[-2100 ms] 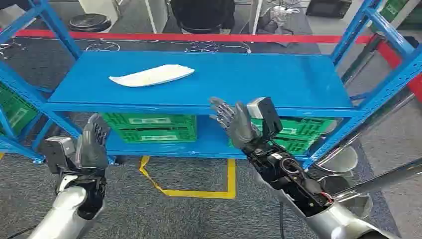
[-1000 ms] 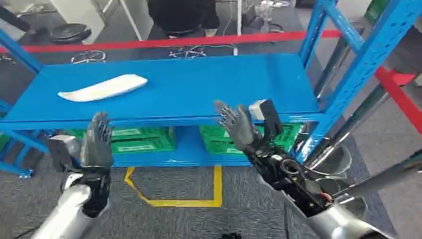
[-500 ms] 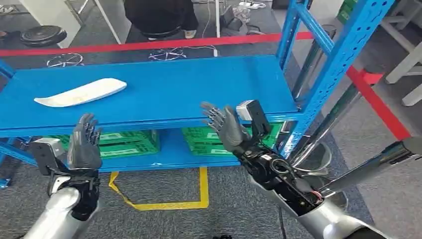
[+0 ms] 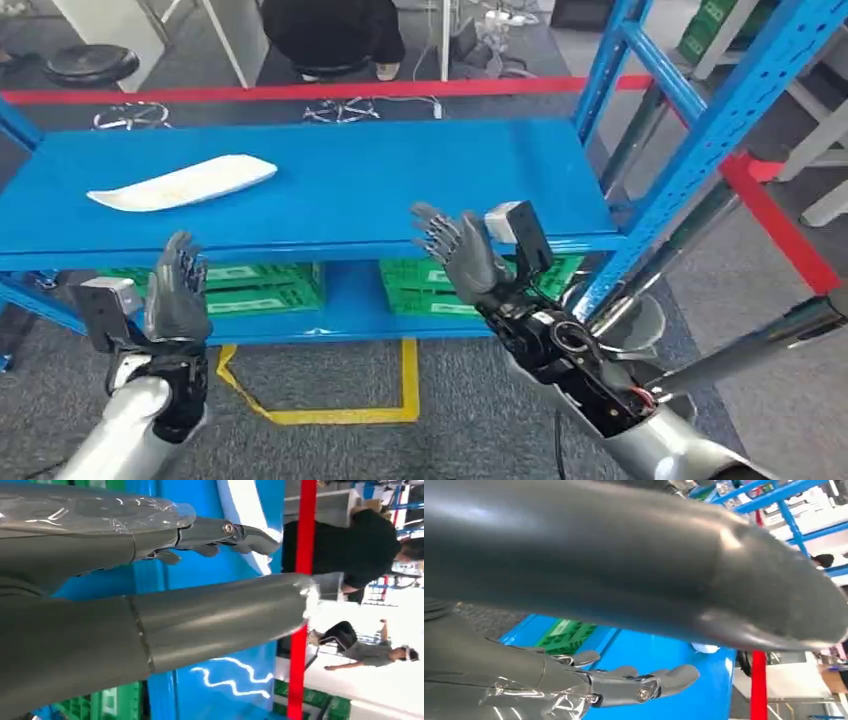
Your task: Take the parts from the cabinet and place them on the table.
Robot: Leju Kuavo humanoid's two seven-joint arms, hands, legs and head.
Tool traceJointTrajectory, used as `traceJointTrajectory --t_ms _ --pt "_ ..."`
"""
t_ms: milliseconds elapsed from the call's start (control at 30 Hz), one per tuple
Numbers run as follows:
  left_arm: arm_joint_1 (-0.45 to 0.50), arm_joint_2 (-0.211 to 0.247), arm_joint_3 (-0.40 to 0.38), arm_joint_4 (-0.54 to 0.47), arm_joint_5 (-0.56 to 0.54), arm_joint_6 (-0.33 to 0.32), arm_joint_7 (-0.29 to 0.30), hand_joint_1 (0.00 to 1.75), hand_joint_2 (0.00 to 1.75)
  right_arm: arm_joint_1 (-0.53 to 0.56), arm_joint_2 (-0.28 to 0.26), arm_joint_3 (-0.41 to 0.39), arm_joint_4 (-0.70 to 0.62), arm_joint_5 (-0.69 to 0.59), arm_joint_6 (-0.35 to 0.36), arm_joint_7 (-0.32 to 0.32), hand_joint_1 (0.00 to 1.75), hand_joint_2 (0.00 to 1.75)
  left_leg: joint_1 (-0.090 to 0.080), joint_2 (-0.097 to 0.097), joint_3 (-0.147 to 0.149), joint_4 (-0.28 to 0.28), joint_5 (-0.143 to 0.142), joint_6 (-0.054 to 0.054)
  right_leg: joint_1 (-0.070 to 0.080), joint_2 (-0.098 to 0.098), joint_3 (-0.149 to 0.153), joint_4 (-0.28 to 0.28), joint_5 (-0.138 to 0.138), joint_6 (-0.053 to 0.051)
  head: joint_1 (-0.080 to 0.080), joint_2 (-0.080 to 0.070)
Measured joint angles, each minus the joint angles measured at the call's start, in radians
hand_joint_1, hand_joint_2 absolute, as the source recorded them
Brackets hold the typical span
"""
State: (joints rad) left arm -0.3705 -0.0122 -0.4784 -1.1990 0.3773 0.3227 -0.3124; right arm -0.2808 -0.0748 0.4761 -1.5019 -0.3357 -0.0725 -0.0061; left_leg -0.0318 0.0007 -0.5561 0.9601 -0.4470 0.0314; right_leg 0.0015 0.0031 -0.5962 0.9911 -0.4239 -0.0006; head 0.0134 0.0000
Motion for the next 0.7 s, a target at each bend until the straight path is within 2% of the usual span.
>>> traceJointTrajectory --t_ms 33,67,100,133,200,233,267,300,333,400,433,467,500,533,567,600,700 --pt "0.0 -0.001 0.0 0.0 0.0 0.0 0.0 0.0 0.0 0.0 0.0 0.0 0.0 0.0 0.0 0.0 0.0 0.0 0.001 0.002 0.002 -0.002 -0.001 -0.005 0.0 0.001 0.001 -0.003 0.0 -0.001 0.003 0.0" --pt "-0.001 -0.001 0.0 -0.002 0.0 0.0 0.0 0.0 0.0 -0.001 0.0 -0.002 -0.001 0.0 0.0 0.0 0.0 0.0 -0.007 0.001 0.005 0.0 -0.007 -0.011 -0.01 0.002 0.014 -0.017 0.003 -0.005 0.007 0.0" --pt "-0.001 0.0 0.0 -0.003 -0.001 0.001 -0.001 0.0 0.0 -0.002 0.0 -0.002 -0.004 0.0 0.0 -0.001 0.0 0.0 -0.002 -0.001 0.001 0.018 -0.02 -0.021 -0.013 0.003 0.024 -0.025 0.004 -0.008 0.01 0.0" --pt "-0.006 0.0 0.0 -0.003 -0.002 0.001 -0.002 0.0 0.0 -0.004 0.0 -0.001 -0.007 0.0 0.001 -0.001 0.0 0.0 0.003 -0.003 -0.027 0.072 -0.048 -0.03 -0.017 0.001 0.027 -0.027 0.004 -0.01 -0.001 0.0" --pt "-0.003 0.0 0.0 -0.003 -0.002 0.001 -0.002 0.0 0.0 -0.006 0.0 0.0 -0.008 0.0 0.002 0.0 0.0 0.0 0.021 -0.003 -0.128 0.246 -0.111 -0.047 -0.02 0.001 0.028 -0.027 0.001 -0.011 -0.003 0.0" --pt "0.001 0.0 0.0 -0.003 -0.002 0.001 -0.002 0.0 0.0 -0.005 0.0 0.0 -0.007 0.0 0.002 0.0 0.0 0.0 0.03 -0.003 -0.17 0.31 -0.126 -0.054 -0.022 0.001 0.028 -0.027 0.0 -0.009 -0.003 0.0" --pt "0.005 0.001 0.0 -0.003 -0.001 0.001 -0.002 0.0 0.0 -0.005 0.0 0.0 -0.007 0.0 0.002 0.0 0.0 0.0 0.039 -0.003 -0.192 0.332 -0.116 -0.06 -0.025 0.002 0.028 -0.027 -0.001 -0.007 -0.004 0.0" --pt "0.005 0.002 0.0 -0.003 -0.001 0.001 -0.002 0.0 0.0 -0.005 0.0 0.001 -0.008 0.0 0.002 0.0 0.0 0.0 0.047 -0.003 -0.184 0.3 -0.084 -0.065 -0.029 0.004 0.03 -0.027 -0.003 -0.004 -0.003 0.0" --pt "0.004 0.003 0.0 -0.003 -0.001 0.001 -0.002 0.0 0.0 -0.005 0.0 0.001 -0.008 0.0 0.002 0.0 0.0 0.0 0.053 -0.002 -0.155 0.228 -0.038 -0.07 -0.033 0.005 0.034 -0.027 -0.006 0.0 -0.004 0.0" --pt "0.002 0.003 0.0 -0.003 -0.001 0.001 -0.002 0.0 0.0 -0.007 0.0 0.001 -0.009 0.0 0.002 0.0 0.0 0.0 0.069 -0.002 -0.06 0.032 0.056 -0.085 -0.038 0.007 0.042 -0.027 -0.013 0.015 -0.006 0.0" --pt "0.001 0.003 0.0 -0.003 -0.001 0.001 -0.002 0.0 0.0 -0.009 0.0 0.001 -0.009 0.0 0.002 0.0 0.0 0.0 0.064 -0.006 -0.045 -0.004 0.045 -0.088 -0.032 0.01 0.039 -0.024 -0.017 0.026 -0.013 0.0" --pt "0.002 0.003 0.0 -0.003 -0.001 0.001 -0.001 0.0 0.0 -0.011 0.0 0.001 -0.009 0.0 0.002 0.0 0.0 0.0 0.062 -0.011 -0.048 -0.002 0.048 -0.072 -0.032 0.012 0.038 -0.026 -0.015 0.033 -0.005 0.0" --pt "0.003 0.003 0.0 -0.003 -0.001 0.001 -0.001 0.0 0.0 -0.011 0.0 0.001 -0.009 0.0 0.003 0.0 0.0 0.0 0.062 -0.01 -0.049 -0.002 0.047 -0.066 -0.031 0.012 0.037 -0.027 -0.018 0.04 0.001 0.0" --pt "0.003 0.004 0.0 -0.003 -0.001 0.001 -0.001 0.0 0.0 -0.008 0.0 0.001 -0.009 0.0 0.003 0.001 0.0 0.0 0.065 -0.01 -0.048 -0.004 0.047 -0.07 -0.033 0.011 0.039 -0.024 -0.033 0.026 0.002 0.0" --pt "0.004 0.003 0.0 -0.003 -0.002 0.001 -0.001 0.0 0.0 -0.007 0.0 0.001 -0.009 0.0 0.003 0.001 0.0 0.0 0.063 -0.011 -0.046 -0.004 0.047 -0.068 -0.033 0.01 0.04 -0.026 -0.021 -0.008 0.008 0.0" --pt "0.003 0.003 0.0 -0.003 -0.003 0.001 -0.001 0.0 0.0 -0.008 0.0 0.002 -0.009 0.0 0.003 0.001 0.0 0.0 0.061 -0.012 -0.046 -0.004 0.047 -0.066 -0.031 0.011 0.041 -0.026 -0.021 -0.019 0.01 0.0" --pt "0.004 0.004 0.0 -0.003 -0.005 0.001 0.0 0.0 0.0 -0.009 0.0 0.002 -0.009 0.0 0.003 0.003 0.0 0.0 0.058 -0.014 -0.045 -0.004 0.043 -0.056 -0.032 0.01 0.049 -0.035 -0.017 -0.019 0.026 0.0"
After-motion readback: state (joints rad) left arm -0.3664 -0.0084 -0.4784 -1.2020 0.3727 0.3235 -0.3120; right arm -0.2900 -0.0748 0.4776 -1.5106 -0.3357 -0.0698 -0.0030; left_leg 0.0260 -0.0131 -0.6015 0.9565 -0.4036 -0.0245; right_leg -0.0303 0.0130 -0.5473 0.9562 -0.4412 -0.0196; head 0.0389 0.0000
